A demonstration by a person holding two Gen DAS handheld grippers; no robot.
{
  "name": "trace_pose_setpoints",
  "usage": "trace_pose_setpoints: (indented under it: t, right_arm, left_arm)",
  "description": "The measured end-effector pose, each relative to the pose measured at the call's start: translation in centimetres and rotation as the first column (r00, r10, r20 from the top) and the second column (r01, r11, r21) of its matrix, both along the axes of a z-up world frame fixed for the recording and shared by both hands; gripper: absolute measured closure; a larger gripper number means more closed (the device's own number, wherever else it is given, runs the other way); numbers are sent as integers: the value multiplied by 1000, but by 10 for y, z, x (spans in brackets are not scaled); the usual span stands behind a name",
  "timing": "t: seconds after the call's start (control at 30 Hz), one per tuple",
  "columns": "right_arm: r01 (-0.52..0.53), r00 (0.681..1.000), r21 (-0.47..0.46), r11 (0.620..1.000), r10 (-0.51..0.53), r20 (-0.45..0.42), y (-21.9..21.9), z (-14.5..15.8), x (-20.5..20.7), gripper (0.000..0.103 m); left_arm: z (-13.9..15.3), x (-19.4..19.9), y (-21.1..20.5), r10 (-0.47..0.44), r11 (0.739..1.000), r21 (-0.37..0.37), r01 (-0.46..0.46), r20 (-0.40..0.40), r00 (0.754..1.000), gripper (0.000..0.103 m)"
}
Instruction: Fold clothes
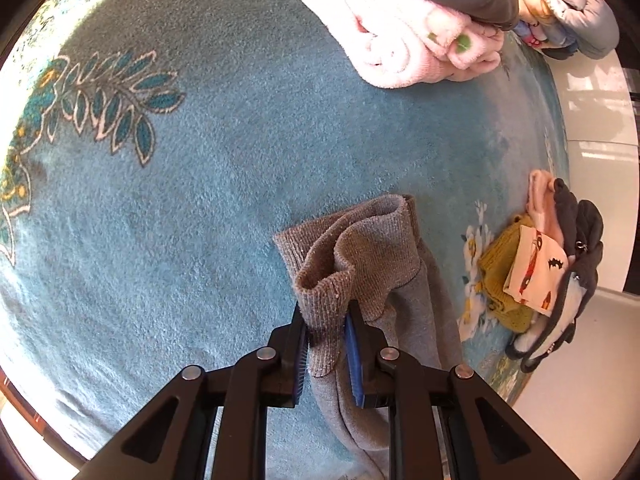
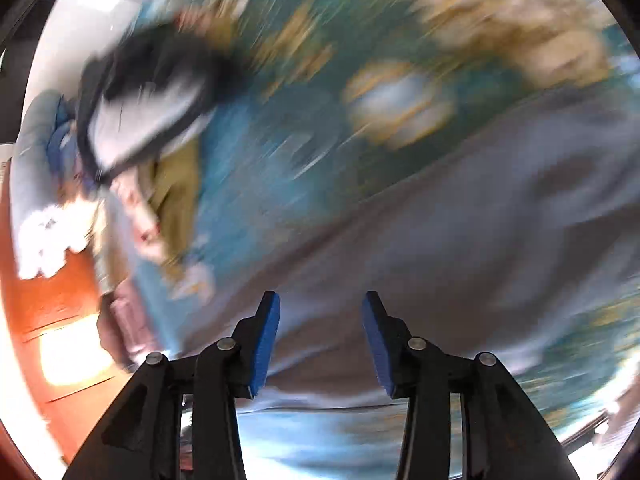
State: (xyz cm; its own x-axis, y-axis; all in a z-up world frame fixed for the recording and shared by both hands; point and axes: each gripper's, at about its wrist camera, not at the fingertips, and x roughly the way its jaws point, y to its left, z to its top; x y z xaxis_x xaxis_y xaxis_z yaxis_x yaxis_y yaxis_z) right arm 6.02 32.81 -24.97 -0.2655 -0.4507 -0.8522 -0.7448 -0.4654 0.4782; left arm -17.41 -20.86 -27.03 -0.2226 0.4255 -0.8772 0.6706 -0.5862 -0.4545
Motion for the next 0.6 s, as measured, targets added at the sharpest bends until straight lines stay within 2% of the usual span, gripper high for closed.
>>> trace_pose_setpoints:
  t: [0.07,0.1,0.17,0.27,0.37,0.47,0.53,0.6]
  right_arm:
    - [17,998,-69,997,-13,54,-23,-24,-24,59]
    - [39,995,-74,997,-32,95,-28,-33,-31,59]
    - [85,976,-51,995,-73,204,-37,-48,-41,59]
    - [144,937,-23,989,-128,325,-43,-62,-39,59]
    - [196,904,12,981,-185,386,-42,-71,-36,59]
    - [210,886,44,977,-209,415,-40,-73,-36,61]
    - [211,881,56,976,-215,420,-39,-72,-34,79]
    - [202,890,54,978,-206,406,-38,-66,-31,89]
  left_arm:
    - [-9,-5,-3,6,1000,19,-6,-6,1000,83]
    - [-15,-2,-5,9,999,34,-9,-7,1000,83]
    - [-17,-3,-6,-1,999,42,1,-6,1000,83]
    - [-15,-4,-6,-29,999,16,29,-10,1000,83]
    - [-13,-5,-7,-56,998,9,56,-16,998,83]
    - [-10,-7,-10,-81,997,7,81,-25,996,83]
    - [-8,-7,-12,-95,995,11,96,-32,995,83]
    - [-4,-4,-16,-110,994,3,110,-37,993,83]
